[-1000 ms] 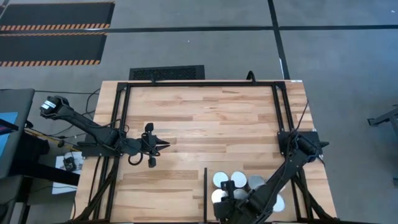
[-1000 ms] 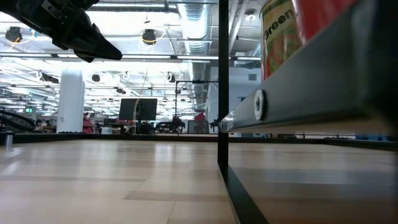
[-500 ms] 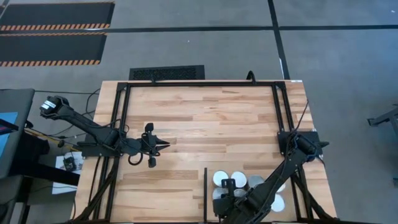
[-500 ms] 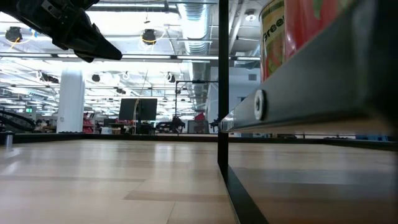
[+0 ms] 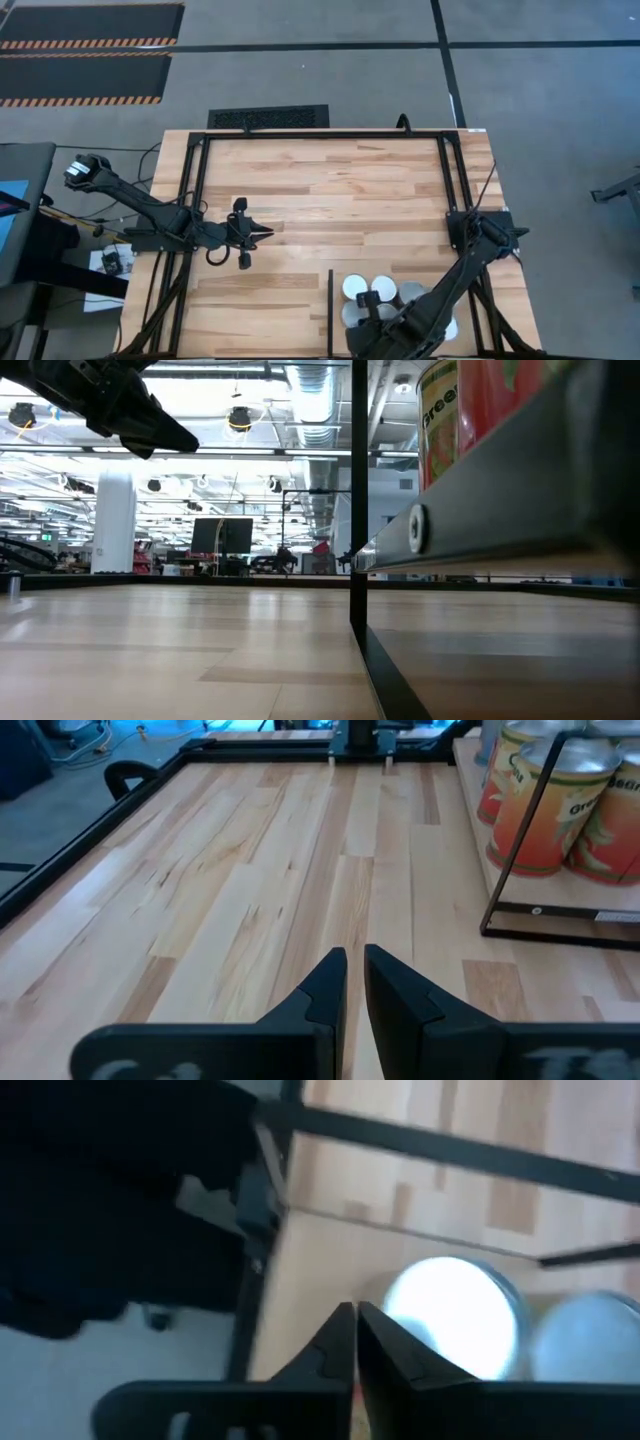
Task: Pick and place cans onto a shelf
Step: Return to Home Position
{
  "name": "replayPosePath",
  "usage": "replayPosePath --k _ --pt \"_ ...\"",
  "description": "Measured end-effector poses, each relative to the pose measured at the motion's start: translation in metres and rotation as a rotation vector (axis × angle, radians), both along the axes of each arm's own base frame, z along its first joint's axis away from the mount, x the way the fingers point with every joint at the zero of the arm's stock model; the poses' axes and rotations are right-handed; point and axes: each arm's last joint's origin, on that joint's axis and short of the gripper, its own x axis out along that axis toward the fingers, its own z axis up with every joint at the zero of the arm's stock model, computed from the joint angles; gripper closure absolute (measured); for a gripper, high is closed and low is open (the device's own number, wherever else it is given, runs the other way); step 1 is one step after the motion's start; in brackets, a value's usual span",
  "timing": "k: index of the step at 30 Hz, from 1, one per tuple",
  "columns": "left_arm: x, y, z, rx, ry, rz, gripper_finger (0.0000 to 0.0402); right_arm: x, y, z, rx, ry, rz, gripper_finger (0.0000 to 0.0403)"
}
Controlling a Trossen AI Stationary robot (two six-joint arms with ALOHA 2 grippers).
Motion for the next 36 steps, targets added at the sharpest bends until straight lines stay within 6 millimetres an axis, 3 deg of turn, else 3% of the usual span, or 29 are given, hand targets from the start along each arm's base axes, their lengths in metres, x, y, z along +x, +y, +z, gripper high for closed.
replayPosePath --k 3,12,17,22,27,36 --pt "0.000 0.000 0.000 -0.002 -0.005 0.000 0.0375 -0.003 -0.010 0.003 -0.074 0.046 -0.001 0.0392" --pt "0.000 -0.001 0.001 0.011 -0.001 -0.028 0.0400 0.016 -0.059 0.004 -0.245 0.131 -0.019 0.0398" --pt "0.002 -0.002 0.005 0.040 -0.036 -0.048 0.0401 0.010 -0.078 0.035 -0.264 0.008 0.016 0.0399" --pt "0.005 0.000 0.009 0.058 -0.071 -0.073 0.0401 -0.001 -0.103 0.053 -0.241 -0.181 0.057 0.0400" --pt "0.006 0.010 -0.002 0.011 -0.188 -0.153 0.0401 -0.008 -0.151 0.039 -0.169 -0.346 0.081 0.0400" --pt "-0.004 0.044 -0.031 -0.035 -0.330 -0.146 0.0401 -0.039 -0.236 0.008 -0.055 -0.697 0.106 0.0401"
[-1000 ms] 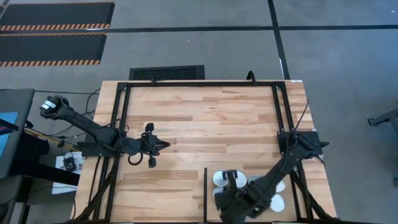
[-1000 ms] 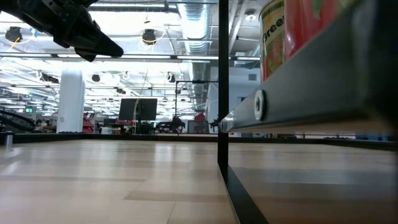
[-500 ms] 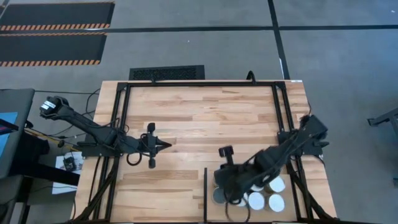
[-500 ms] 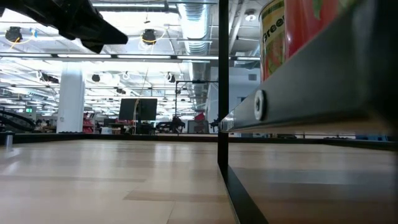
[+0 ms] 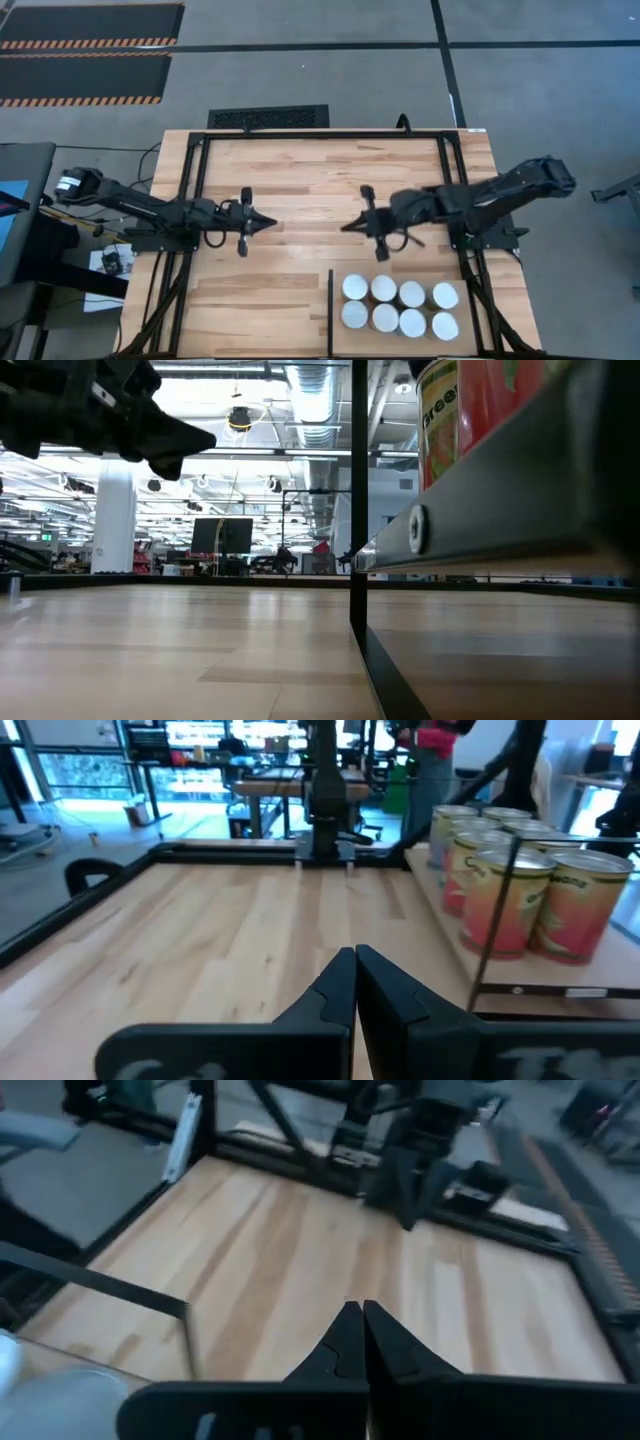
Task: Pick and place cans onto a shelf
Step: Return to Home Position
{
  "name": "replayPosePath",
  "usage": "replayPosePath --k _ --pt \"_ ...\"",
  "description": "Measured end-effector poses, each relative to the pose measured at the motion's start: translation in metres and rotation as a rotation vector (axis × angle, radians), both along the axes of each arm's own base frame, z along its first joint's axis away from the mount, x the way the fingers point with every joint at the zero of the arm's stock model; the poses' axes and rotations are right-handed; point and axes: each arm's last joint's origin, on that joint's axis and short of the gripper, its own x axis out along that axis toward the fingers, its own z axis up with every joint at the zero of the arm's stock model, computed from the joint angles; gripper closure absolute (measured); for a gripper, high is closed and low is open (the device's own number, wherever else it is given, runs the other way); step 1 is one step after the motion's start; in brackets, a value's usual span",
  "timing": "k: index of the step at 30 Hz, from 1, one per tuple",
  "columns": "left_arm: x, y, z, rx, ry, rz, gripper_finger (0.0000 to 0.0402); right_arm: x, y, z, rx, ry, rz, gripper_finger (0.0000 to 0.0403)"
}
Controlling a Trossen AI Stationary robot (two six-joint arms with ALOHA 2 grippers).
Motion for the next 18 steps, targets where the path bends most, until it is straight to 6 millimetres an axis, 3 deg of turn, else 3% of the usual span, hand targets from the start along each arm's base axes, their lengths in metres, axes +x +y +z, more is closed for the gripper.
replayPosePath --k 5,10,18 --pt "-0.004 0.014 0.001 0.034 -0.012 0.036 0.0401 -0.016 -0.034 -0.026 0.000 -0.106 -0.067 0.0400" --pt "-0.010 0.023 0.008 0.056 -0.043 0.042 0.0401 -0.036 -0.056 -0.049 0.027 -0.210 -0.050 0.0401" --pt "-0.019 0.032 0.009 0.062 -0.013 0.073 0.0401 -0.074 -0.074 -0.070 0.026 -0.292 -0.116 0.0401"
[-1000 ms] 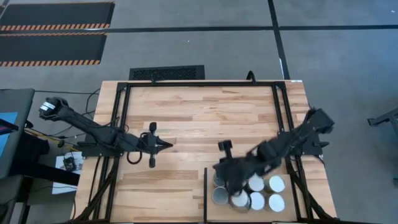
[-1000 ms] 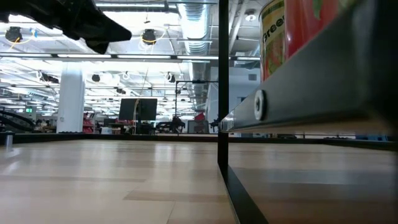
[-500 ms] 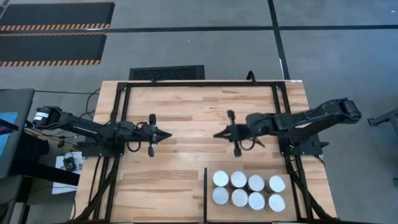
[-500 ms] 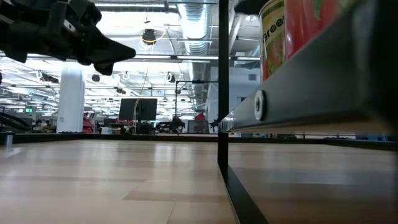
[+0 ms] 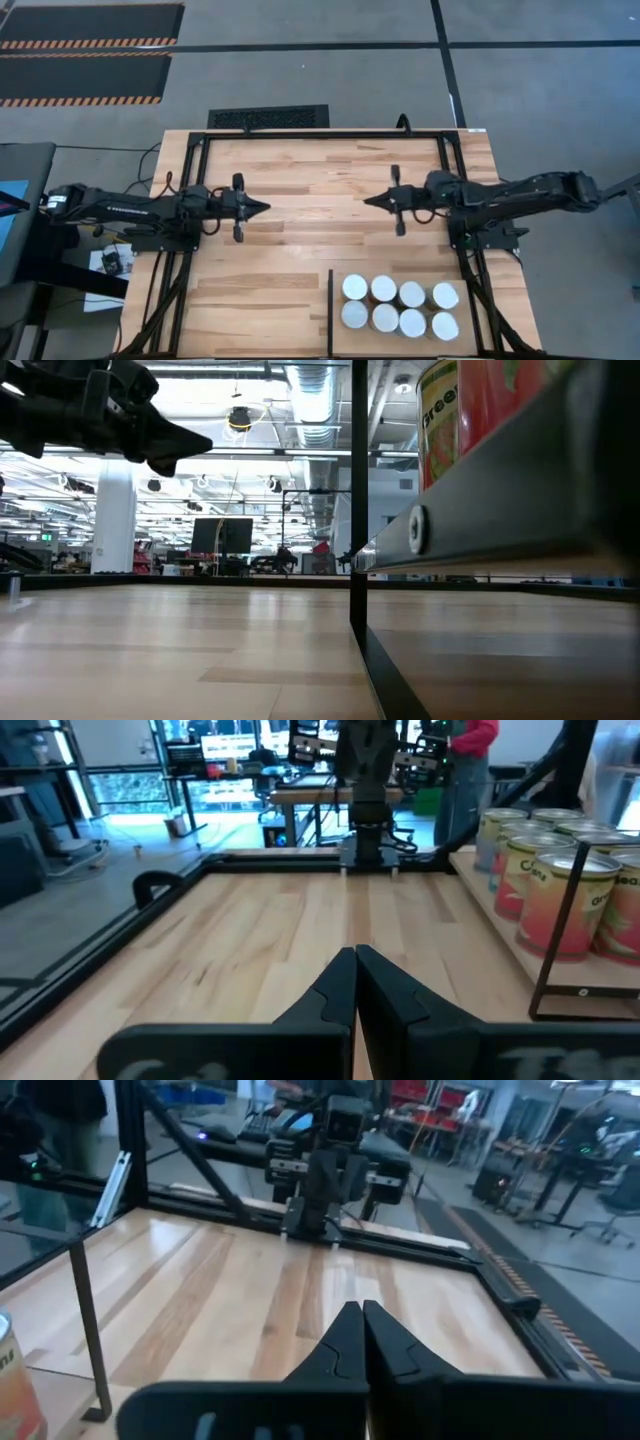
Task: Pick and place cans onto a shelf
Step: Return to Home Position
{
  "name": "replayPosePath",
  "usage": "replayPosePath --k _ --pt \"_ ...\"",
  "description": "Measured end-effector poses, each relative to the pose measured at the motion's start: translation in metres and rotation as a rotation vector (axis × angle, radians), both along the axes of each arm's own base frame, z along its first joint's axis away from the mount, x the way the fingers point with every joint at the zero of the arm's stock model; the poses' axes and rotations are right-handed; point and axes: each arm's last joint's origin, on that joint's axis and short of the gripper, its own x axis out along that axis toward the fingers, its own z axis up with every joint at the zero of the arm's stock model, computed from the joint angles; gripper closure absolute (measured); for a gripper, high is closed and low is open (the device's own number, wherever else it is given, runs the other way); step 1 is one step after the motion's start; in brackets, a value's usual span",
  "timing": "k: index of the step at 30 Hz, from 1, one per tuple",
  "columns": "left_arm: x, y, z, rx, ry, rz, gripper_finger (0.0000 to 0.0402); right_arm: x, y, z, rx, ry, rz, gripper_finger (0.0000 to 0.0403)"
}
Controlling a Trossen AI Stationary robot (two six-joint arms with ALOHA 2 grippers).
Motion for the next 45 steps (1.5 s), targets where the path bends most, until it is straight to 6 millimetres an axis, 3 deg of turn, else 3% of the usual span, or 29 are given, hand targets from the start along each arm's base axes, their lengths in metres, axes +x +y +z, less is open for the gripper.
replayPosePath --k 7,12,19,26,31,38,45 --pt "-0.007 0.000 0.002 0.014 -0.031 0.000 0.0401 -0.040 -0.002 -0.019 0.022 -0.089 -0.037 0.0400" --pt "-0.021 -0.001 -0.017 0.017 -0.094 0.001 0.0401 -0.064 -0.004 -0.041 0.053 -0.127 -0.068 0.0401" --pt "-0.032 0.001 -0.017 0.007 -0.086 0.032 0.0402 -0.090 -0.006 -0.058 0.049 -0.218 -0.109 0.0401" --pt "-0.046 0.003 -0.014 -0.013 -0.121 0.053 0.0402 -0.109 -0.005 -0.064 0.074 -0.223 -0.166 0.0401" --pt "-0.058 0.003 -0.015 -0.027 -0.143 0.094 0.0402 -0.108 -0.005 -0.067 0.105 -0.190 -0.199 0.0401" --pt "-0.058 0.003 -0.018 -0.039 -0.116 0.098 0.0402 -0.108 -0.004 -0.070 0.107 -0.173 -0.271 0.0400" --pt "-0.058 0.004 -0.017 -0.007 -0.125 0.160 0.0401 -0.106 -0.004 -0.073 0.108 -0.131 -0.279 0.0359"
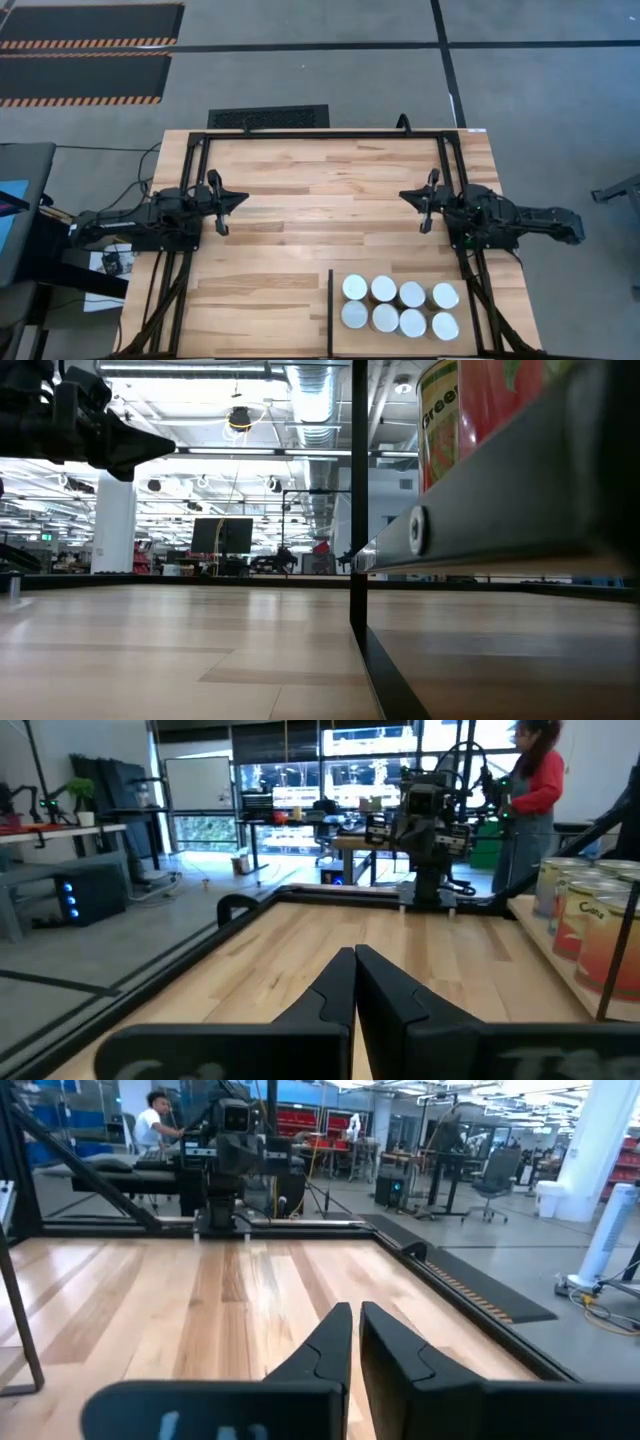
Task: Pick and place cans onto a shelf
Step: Return to Home Position
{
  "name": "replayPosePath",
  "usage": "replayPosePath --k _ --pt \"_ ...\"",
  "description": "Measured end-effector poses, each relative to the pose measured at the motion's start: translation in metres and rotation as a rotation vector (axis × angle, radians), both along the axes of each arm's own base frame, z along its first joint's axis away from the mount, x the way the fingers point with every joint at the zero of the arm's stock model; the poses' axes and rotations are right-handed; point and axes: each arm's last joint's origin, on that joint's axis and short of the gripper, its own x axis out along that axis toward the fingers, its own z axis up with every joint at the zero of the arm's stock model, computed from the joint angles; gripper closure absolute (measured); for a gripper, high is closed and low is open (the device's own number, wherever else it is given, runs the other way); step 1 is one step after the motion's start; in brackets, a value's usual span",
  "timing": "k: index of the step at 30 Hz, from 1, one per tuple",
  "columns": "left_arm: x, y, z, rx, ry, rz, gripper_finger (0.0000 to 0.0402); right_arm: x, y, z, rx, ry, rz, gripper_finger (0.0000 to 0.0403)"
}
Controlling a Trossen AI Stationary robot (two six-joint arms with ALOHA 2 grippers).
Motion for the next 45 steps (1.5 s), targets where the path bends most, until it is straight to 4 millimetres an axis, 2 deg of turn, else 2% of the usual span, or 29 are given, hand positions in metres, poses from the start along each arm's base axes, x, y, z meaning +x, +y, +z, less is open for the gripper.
replayPosePath --k 45 --pt "0.0001 0.0001 -0.0007 -0.009 -0.001 0.003 0.0401 0.0016 -0.0002 -0.0036 0.006 0.035 -0.001 0.0346"
